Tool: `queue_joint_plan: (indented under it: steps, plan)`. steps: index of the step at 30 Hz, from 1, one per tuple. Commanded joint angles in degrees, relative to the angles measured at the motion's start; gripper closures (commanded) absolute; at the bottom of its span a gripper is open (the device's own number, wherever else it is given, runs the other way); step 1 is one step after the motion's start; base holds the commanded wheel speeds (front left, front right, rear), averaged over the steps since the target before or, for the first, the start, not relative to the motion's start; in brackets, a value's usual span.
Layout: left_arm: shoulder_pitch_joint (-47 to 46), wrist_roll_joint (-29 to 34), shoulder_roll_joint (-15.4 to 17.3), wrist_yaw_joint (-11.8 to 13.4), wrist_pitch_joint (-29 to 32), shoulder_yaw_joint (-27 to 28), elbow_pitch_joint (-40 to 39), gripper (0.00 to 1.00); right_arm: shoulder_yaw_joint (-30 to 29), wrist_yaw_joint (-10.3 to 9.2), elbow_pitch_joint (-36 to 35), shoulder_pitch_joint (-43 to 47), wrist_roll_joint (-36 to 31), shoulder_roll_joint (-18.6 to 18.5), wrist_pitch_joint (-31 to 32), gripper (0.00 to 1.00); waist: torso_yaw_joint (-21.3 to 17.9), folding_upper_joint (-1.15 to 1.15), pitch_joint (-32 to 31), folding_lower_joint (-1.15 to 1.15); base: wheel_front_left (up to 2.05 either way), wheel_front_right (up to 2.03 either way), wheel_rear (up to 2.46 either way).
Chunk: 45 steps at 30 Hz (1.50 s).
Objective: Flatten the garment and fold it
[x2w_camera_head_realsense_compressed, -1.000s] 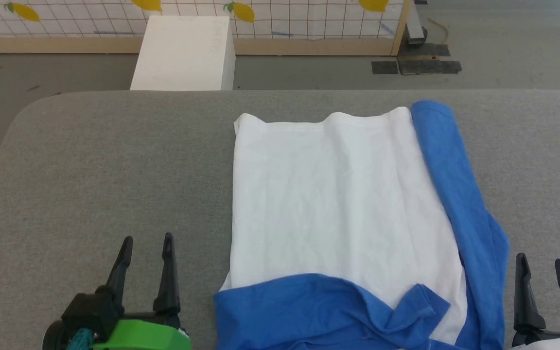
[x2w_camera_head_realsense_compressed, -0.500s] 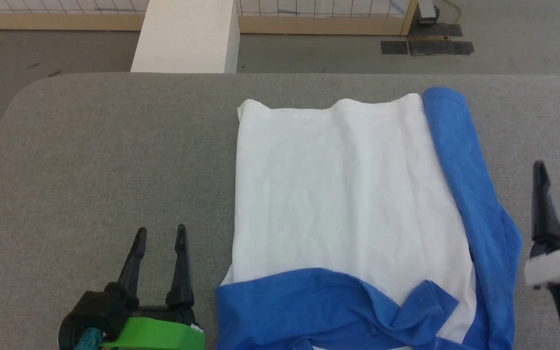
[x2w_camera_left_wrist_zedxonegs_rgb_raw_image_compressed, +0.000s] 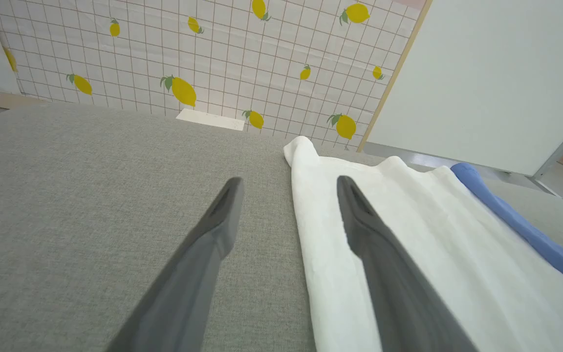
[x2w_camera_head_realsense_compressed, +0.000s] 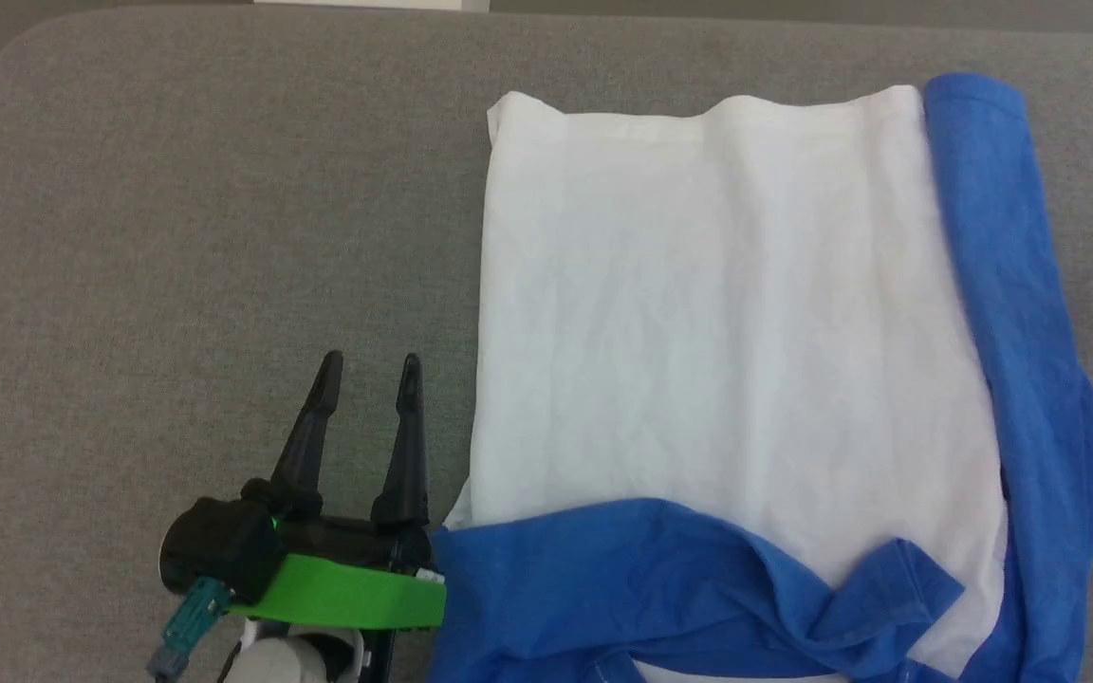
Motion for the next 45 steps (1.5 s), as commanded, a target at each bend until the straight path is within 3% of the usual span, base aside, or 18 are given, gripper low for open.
queue_joint_plan:
  steps: [1,8,17,24,25,26,28,36,45]
  plan:
    - [-1.4,0.8,-0.4,-0.6,-0.2,-0.1,-0.4,0.0,-0.2,-0.08,1.4,-2.3,-0.1,-0.6,2.3,0.0,2.9,0.0,4.7,0.0,0.0,0.0,0.0]
    - [-4.0,1.2,-1.5,-2.5,-0.2,-1.3,-0.6,0.0,-2.9,-0.08,8.0,-10.2,-3.0,-1.6,13.4,0.0,5.9,0.0,9.4,0.0,0.0,0.0,0.0]
    - [-7.1,0.0,-2.1,-3.7,-0.2,-3.6,0.9,0.0,-3.9,-0.08,11.9,-15.6,-6.8,-3.7,18.9,0.0,10.1,0.0,14.8,0.0,0.0,0.0,0.0]
    - [-8.5,-1.6,-2.2,-3.2,-0.2,-4.8,1.3,0.0,-3.8,-0.08,13.3,-15.5,-8.0,-4.3,23.0,0.0,11.6,0.0,16.5,0.0,0.0,0.0,0.0]
    - [-8.7,-1.7,-2.2,-3.0,-0.2,-4.9,1.4,0.0,-3.9,-0.08,13.3,-15.5,-8.1,-4.3,23.5,0.1,11.7,0.0,16.6,0.0,0.0,0.0,0.0]
    - [-8.8,-1.8,-2.2,-2.9,-0.2,-5.0,1.5,0.0,-4.3,-0.08,13.2,-15.6,-8.4,-4.2,23.4,0.44,11.7,0.0,16.7,0.0,0.0,0.0,0.0]
    - [-9.0,-2.0,-2.2,-2.8,-0.2,-5.0,1.6,0.0,-4.0,-0.08,12.9,-15.6,-8.9,-4.2,23.5,1.0,11.6,0.0,16.5,0.0,0.0,0.0,0.0]
    - [-8.7,-2.2,-2.2,-2.5,-0.2,-4.1,2.8,0.0,-5.0,-0.08,12.7,-16.2,-9.2,-3.5,19.4,1.0,9.3,0.0,12.9,0.0,0.0,0.0,0.0]
    - [-5.8,-1.1,-2.2,-2.8,-0.2,-1.2,3.7,0.0,-5.0,-0.08,11.4,-13.4,-4.8,-1.0,11.7,1.0,5.2,0.0,4.0,0.0,0.0,0.0,0.0]
